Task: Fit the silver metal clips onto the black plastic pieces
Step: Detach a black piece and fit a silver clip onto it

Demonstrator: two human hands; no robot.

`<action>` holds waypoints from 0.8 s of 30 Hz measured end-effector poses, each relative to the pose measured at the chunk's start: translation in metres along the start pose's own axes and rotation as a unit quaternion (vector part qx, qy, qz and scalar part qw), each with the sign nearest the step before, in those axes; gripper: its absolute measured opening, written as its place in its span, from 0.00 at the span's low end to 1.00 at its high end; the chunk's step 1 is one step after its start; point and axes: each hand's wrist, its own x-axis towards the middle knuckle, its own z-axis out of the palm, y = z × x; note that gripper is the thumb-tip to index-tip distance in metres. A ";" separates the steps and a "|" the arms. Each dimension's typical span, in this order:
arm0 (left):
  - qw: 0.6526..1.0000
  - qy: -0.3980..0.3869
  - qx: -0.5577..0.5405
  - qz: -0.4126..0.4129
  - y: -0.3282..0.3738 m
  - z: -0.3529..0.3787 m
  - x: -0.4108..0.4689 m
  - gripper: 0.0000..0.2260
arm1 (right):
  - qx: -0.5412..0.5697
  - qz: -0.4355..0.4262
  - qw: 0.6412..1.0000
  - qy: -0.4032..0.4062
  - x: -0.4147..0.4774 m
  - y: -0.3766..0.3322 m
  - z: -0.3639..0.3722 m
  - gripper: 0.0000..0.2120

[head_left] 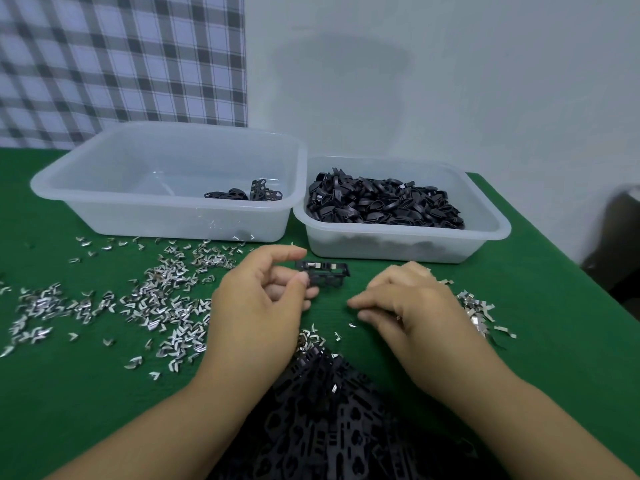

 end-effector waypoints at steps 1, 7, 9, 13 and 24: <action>1.000 0.000 -0.001 0.000 0.000 0.000 0.000 0.14 | -0.007 -0.005 1.000 -0.020 0.000 0.000 0.001 0.06; 1.000 0.003 -0.003 -0.006 0.001 0.001 -0.001 0.13 | -0.024 -0.009 0.998 -0.060 0.003 -0.002 0.004 0.08; 1.000 0.000 0.000 -0.007 0.001 0.001 -0.001 0.12 | -0.036 -0.014 0.997 -0.068 0.003 -0.004 0.004 0.07; 1.000 -0.004 -0.005 -0.011 0.003 0.001 -0.003 0.11 | -0.048 -0.022 0.996 -0.079 0.003 -0.004 0.005 0.04; 0.999 -0.024 -0.022 -0.017 0.003 0.001 -0.003 0.12 | 0.127 0.027 0.984 0.120 -0.003 -0.005 0.001 0.09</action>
